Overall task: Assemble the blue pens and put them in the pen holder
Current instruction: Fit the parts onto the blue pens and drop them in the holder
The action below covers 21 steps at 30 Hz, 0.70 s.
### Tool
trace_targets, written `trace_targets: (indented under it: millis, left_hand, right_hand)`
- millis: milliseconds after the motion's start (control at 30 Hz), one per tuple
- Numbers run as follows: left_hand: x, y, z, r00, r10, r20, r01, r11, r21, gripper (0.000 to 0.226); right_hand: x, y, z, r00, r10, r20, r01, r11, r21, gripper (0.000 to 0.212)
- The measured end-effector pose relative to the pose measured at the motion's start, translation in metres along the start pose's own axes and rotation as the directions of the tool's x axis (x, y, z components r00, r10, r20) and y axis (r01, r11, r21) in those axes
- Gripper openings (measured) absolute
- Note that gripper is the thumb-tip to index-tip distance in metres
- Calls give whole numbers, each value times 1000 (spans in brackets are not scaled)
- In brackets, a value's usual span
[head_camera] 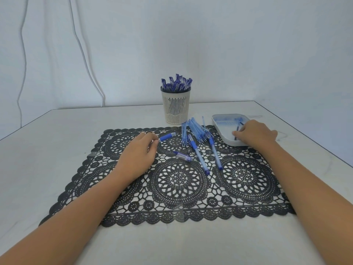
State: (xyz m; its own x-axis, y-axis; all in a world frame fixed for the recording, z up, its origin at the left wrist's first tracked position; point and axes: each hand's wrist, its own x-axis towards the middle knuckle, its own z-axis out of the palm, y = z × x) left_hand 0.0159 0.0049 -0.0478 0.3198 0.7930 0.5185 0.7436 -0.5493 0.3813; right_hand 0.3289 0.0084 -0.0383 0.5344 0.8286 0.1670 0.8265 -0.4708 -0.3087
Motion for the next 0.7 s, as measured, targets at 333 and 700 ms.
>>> trace_targets:
  millis: [333, 700]
  left_hand:
    - [0, -1, 1, 1000, -4, 6, 4, 1000, 4, 19]
    - [0, -2, 1, 1000, -7, 3, 7, 1000, 4, 19]
  right_hand:
    - [-5, -6, -2, 999, 33, 11, -33, 999, 22, 11]
    - [-30, -21, -18, 969, -193, -154, 245, 832, 498, 7]
